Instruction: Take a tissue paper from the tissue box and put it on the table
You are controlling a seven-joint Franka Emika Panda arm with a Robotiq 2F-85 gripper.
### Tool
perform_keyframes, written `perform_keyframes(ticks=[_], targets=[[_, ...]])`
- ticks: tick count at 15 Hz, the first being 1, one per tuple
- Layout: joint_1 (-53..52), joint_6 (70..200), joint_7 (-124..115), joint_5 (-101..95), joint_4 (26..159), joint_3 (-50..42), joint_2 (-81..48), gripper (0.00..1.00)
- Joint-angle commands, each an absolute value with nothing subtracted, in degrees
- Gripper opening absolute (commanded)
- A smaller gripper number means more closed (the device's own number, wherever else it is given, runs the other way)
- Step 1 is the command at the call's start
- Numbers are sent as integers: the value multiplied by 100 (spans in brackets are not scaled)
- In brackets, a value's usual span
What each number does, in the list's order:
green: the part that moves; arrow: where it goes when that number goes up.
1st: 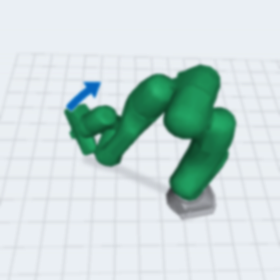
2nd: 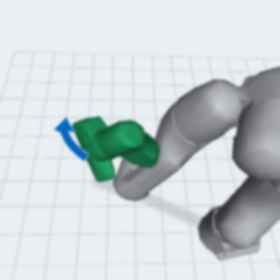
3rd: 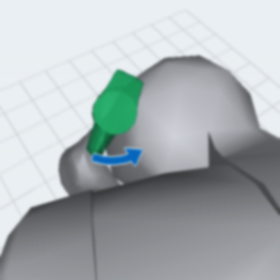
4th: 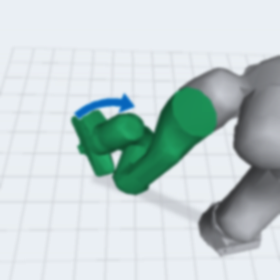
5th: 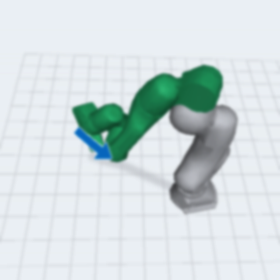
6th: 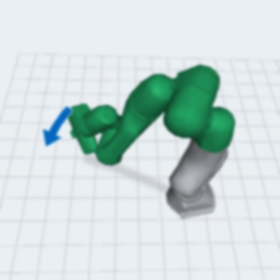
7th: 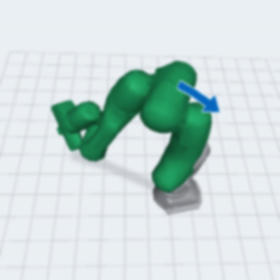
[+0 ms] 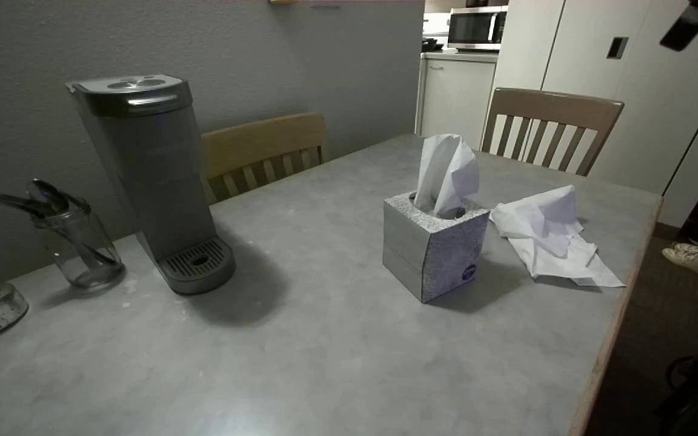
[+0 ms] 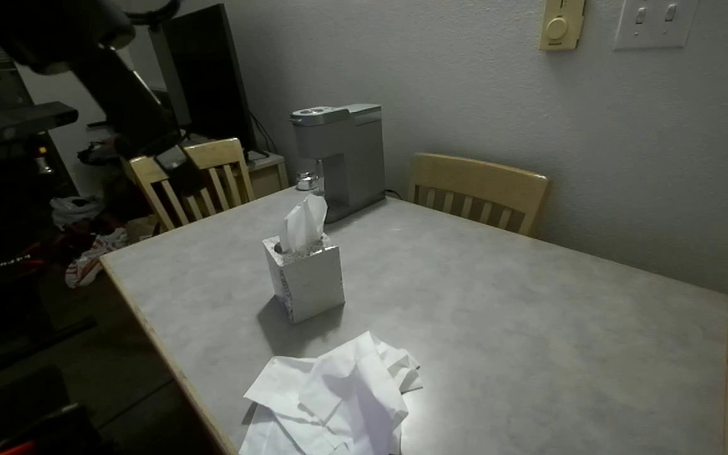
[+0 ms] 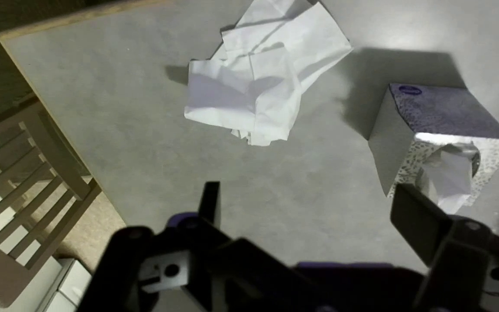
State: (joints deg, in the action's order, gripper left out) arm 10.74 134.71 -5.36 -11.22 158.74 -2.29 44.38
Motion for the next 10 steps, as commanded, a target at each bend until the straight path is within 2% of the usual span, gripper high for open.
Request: perform_keyframes(ticks=[1,10], targets=[[919,14146,-709,-884,15424,-150,3390,100],[91,14479,-148,-347,14027,-108,1544,100]])
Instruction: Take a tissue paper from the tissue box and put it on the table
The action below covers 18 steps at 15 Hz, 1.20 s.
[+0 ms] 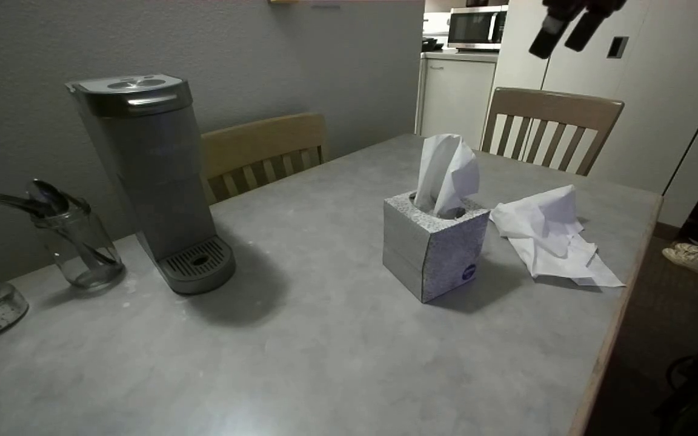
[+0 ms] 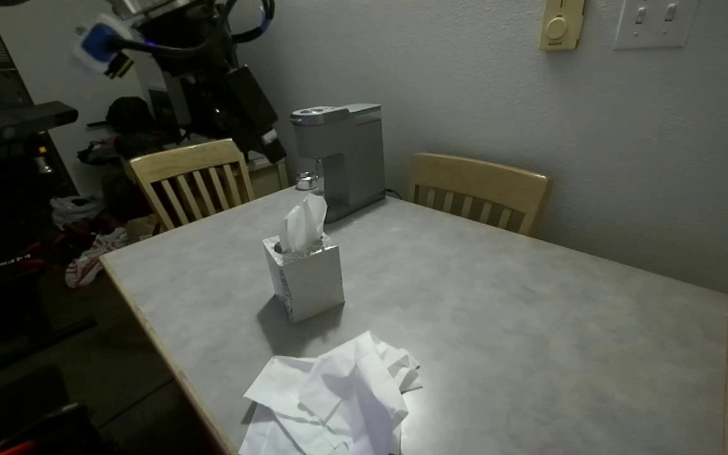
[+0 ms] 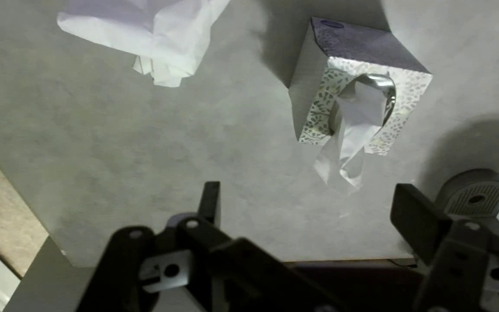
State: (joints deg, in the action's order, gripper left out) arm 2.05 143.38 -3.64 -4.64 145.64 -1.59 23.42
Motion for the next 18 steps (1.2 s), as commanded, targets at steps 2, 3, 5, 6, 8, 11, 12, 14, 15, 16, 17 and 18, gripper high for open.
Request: perform_keyframes(ticks=[2,3,5,6,8,11,12,14,15,16,17,18], targets=[[138,14398,-298,-414,14280,-88,1909,100],[116,14407,-300,-416,14177,-77,1746,100],[109,14411,-298,-419,14078,-72,1602,100],[108,14411,-296,-419,14069,-73,1598,100],[84,14452,-240,-312,14173,-120,1618,100],[-19,14558,-28,79,14097,-206,1389,100],[-41,14555,79,204,14019,-224,1272,100],[-75,14545,288,420,13905,-250,1114,100],[-85,14537,384,492,13838,-252,1026,100],[-82,14513,451,530,13769,-242,946,100],[-90,14460,537,569,13659,-237,832,100],[-101,14417,643,611,13550,-234,728,100]])
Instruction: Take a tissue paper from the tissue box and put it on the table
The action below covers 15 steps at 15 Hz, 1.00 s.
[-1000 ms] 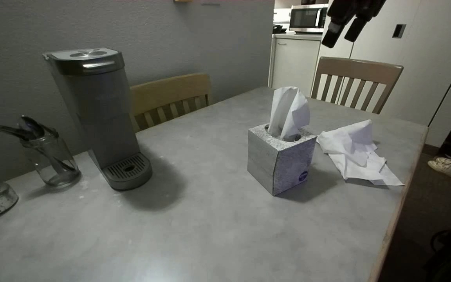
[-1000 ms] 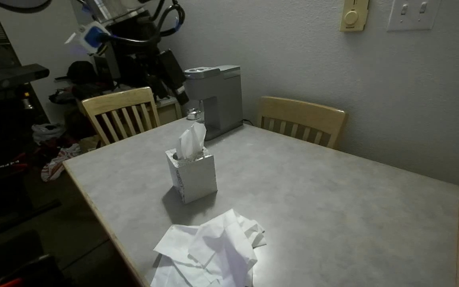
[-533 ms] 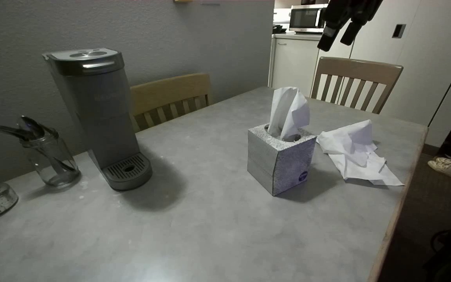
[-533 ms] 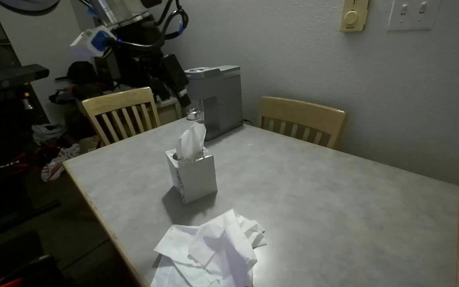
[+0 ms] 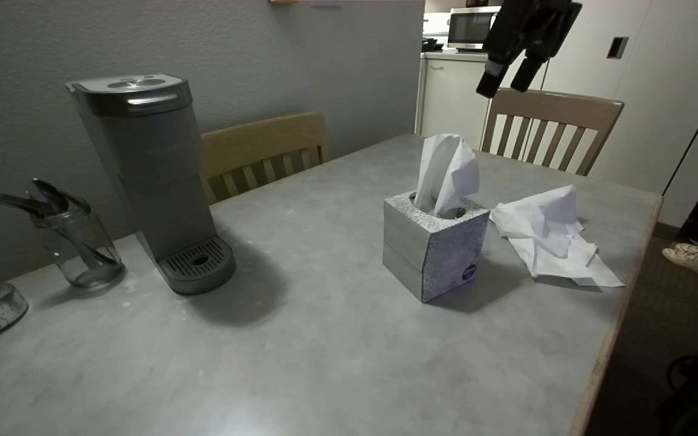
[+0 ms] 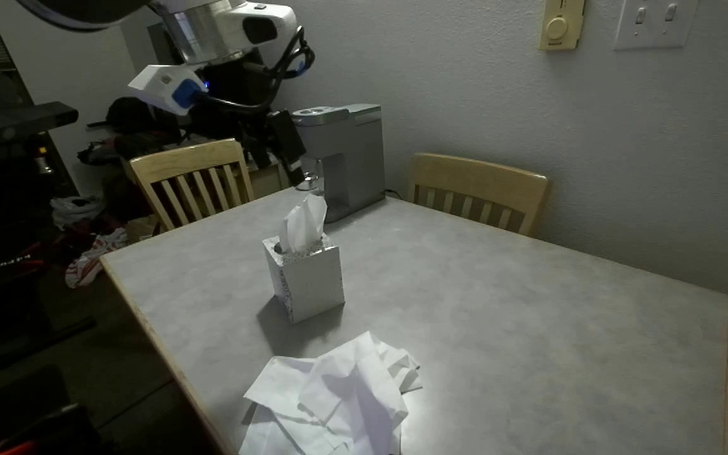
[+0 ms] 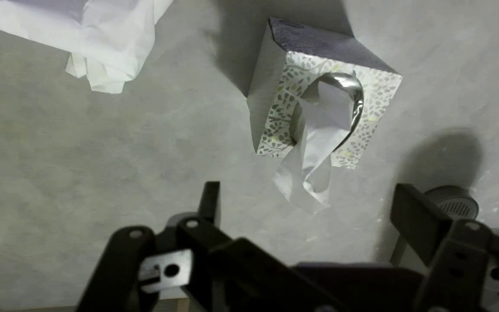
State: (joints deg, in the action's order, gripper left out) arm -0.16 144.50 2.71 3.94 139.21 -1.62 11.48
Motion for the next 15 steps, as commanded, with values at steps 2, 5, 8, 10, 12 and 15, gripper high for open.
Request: perform_keyframes(ticks=[2,5,8,10,12,15], targets=[[-110,14307,791,652,13284,-207,492,100],[-128,13958,927,741,12811,-154,108,100],[-120,13554,949,728,12443,-83,-245,100],[-104,13450,1070,784,12332,-27,-441,100],[-83,13429,1060,733,12306,13,-614,100],[-63,13467,1006,628,12359,38,-802,100]])
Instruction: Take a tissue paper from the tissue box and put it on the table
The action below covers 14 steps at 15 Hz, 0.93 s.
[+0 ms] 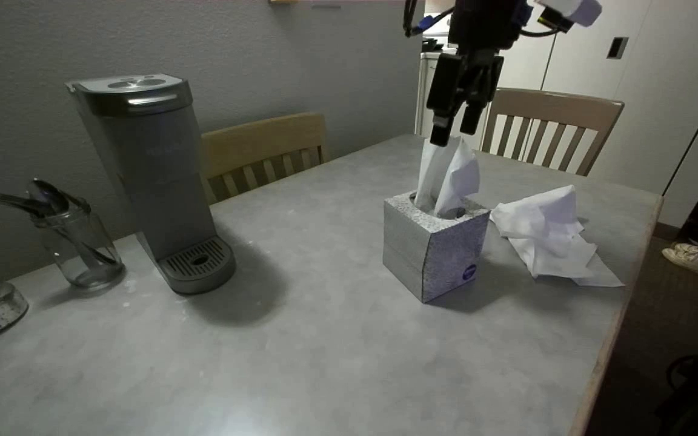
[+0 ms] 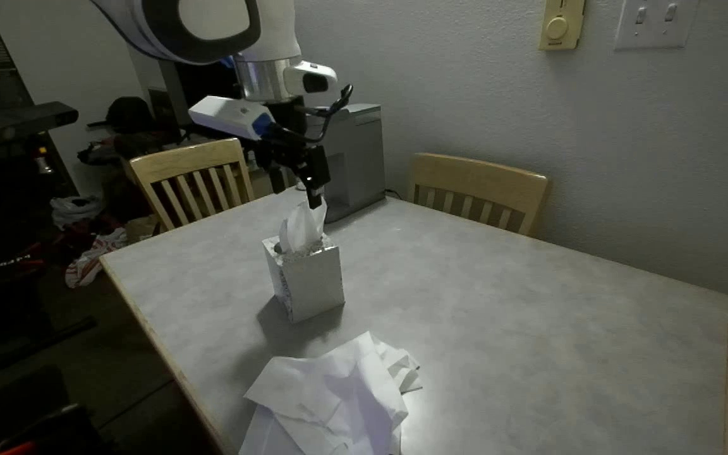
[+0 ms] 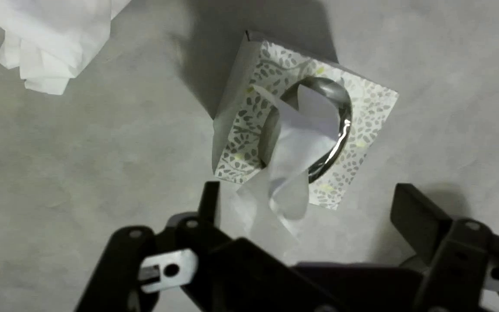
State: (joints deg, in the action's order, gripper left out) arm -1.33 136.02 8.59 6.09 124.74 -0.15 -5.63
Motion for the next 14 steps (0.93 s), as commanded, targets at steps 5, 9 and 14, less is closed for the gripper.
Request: perform_keyframes(ticks=[5,9,14], targets=[[-38,13501,1066,616,12412,60,-990,99],[-38,13494,1111,602,12409,71,-1017,64],[-42,13494,1131,589,12420,78,-992,31]])
